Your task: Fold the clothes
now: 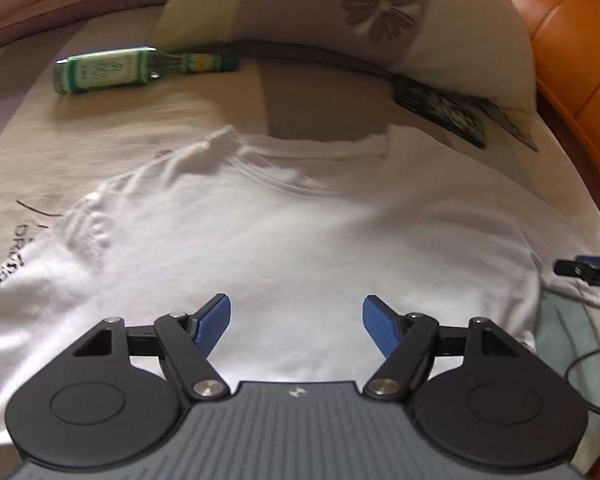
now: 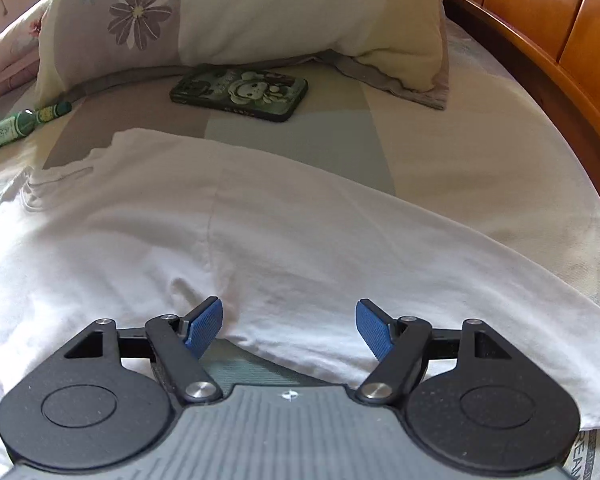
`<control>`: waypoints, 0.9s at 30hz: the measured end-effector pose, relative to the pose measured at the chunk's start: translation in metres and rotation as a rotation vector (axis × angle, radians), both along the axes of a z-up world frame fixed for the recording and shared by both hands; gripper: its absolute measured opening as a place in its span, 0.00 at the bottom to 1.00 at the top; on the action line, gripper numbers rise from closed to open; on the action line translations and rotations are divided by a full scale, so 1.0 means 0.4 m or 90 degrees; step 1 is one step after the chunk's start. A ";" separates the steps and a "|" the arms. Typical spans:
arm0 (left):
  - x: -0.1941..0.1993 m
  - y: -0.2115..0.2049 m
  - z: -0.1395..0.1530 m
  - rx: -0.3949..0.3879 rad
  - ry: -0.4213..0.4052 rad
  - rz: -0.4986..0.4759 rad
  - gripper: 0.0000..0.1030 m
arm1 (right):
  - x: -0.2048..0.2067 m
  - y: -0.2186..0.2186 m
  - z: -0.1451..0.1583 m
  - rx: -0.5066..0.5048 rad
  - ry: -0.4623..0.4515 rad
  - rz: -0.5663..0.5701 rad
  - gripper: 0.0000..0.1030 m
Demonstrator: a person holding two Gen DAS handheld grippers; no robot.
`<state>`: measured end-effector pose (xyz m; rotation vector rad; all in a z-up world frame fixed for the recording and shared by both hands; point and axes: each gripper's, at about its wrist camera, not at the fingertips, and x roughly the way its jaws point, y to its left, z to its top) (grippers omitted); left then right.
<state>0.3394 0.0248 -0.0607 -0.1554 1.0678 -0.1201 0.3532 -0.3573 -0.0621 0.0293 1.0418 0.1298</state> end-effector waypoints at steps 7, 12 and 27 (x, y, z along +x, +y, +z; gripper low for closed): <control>0.096 0.077 -0.094 -0.014 0.014 0.016 0.70 | 0.002 0.143 0.055 0.034 -0.029 0.016 0.77; 0.181 0.079 -0.124 0.014 -0.015 -0.009 0.74 | -0.002 0.213 0.064 0.034 -0.031 0.019 0.79; 0.253 0.089 -0.067 -0.019 -0.054 -0.034 0.81 | 0.073 0.376 -0.023 0.032 0.023 0.139 0.86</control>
